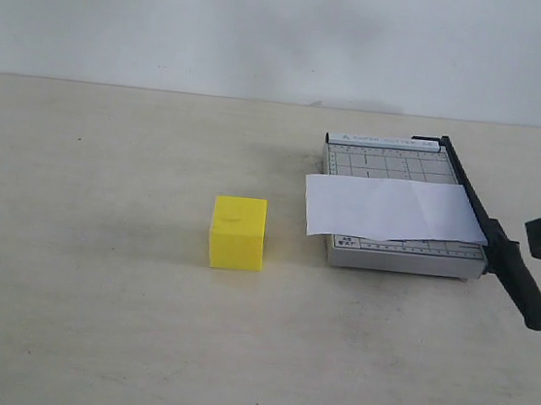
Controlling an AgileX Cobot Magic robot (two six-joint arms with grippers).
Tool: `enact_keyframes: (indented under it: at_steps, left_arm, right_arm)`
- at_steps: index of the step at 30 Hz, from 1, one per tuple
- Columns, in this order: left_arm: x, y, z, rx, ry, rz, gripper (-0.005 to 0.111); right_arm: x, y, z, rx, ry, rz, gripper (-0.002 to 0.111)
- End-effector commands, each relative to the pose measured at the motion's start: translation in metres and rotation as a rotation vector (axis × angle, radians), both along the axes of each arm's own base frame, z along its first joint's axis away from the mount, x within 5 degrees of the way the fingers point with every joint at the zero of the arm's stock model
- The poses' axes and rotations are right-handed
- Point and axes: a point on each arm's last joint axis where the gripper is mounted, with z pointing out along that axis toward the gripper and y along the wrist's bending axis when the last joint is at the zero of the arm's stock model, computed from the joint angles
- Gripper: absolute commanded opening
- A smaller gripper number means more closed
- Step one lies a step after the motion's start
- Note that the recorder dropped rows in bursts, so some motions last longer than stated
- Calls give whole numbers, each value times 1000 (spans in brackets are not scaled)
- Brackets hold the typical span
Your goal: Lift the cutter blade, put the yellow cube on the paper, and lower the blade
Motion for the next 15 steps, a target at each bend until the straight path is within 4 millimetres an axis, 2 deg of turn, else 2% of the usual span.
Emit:
enact_keyframes:
  at_steps: [1, 7, 15]
  left_arm:
    - [0, 0, 0, -4, -5, -2, 4]
    - [0, 0, 0, -4, -5, -2, 4]
    - [0, 0, 0, -4, -5, -2, 4]
  right_arm:
    - [22, 1, 2, -22, 54, 14, 71]
    - [46, 3, -8, -33, 206, 19, 71]
    - [59, 3, -37, -48, 340, 34, 71]
